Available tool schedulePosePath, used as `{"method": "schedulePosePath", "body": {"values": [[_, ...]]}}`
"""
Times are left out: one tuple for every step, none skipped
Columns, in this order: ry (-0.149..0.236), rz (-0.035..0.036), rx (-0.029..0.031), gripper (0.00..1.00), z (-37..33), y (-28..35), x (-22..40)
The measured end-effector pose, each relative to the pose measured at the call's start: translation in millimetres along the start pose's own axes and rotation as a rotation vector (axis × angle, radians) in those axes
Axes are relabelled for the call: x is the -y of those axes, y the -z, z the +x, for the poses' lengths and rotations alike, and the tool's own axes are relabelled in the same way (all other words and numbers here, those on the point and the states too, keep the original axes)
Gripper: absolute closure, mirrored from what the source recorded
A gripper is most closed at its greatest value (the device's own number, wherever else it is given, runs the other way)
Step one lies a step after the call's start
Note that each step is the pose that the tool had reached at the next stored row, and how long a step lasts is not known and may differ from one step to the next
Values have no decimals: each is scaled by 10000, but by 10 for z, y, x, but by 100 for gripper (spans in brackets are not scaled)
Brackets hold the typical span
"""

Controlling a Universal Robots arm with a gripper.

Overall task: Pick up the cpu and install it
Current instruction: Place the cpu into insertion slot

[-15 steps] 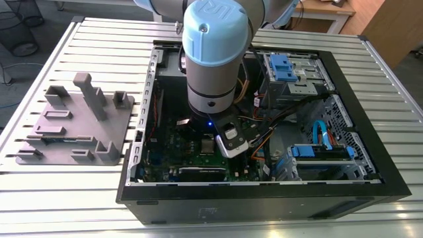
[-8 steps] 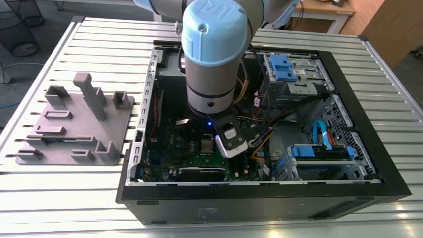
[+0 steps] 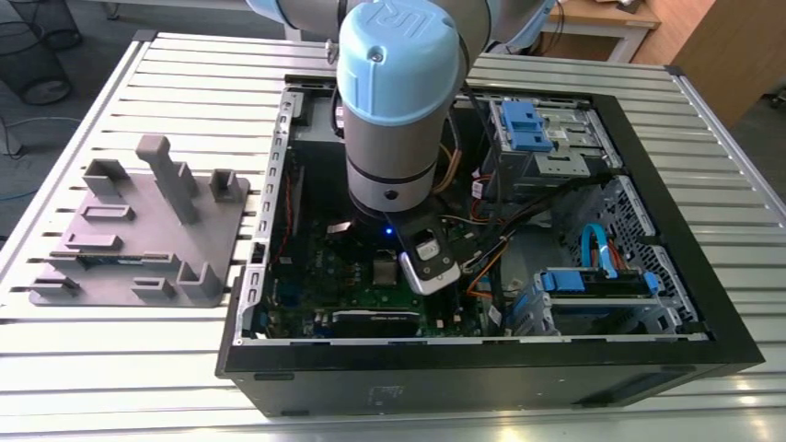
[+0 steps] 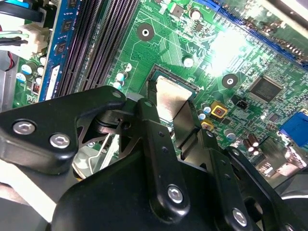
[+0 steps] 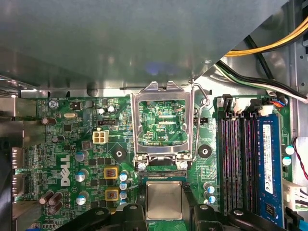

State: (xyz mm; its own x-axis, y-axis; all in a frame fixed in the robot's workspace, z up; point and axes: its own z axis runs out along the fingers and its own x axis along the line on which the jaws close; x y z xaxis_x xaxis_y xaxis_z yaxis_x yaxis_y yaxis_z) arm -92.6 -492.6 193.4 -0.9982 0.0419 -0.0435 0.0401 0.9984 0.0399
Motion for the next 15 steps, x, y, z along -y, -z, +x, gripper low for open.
{"method": "schedulePosePath", "body": {"values": [[0, -1, 0, 61, 0, 0, 0], [0, -1, 0, 61, 0, 0, 0], [0, -1, 1, 61, 0, -1, 0], [0, -1, 0, 61, 0, -1, 0], [0, -1, 1, 61, 0, -1, 0], [0, -1, 0, 61, 0, -1, 0], [0, -1, 1, 61, 0, -1, 0], [0, -1, 1, 60, 0, -1, 0], [0, -1, 0, 60, 0, -1, 0], [0, -1, 1, 60, 0, -1, 0], [0, -1, 1, 53, 0, -1, 0], [0, -2, 1, 53, 0, -2, 0], [0, -1, 1, 53, 0, -1, 0], [0, -1, 0, 53, 0, -1, 0], [0, -1, 1, 53, 0, -1, 0]]}}
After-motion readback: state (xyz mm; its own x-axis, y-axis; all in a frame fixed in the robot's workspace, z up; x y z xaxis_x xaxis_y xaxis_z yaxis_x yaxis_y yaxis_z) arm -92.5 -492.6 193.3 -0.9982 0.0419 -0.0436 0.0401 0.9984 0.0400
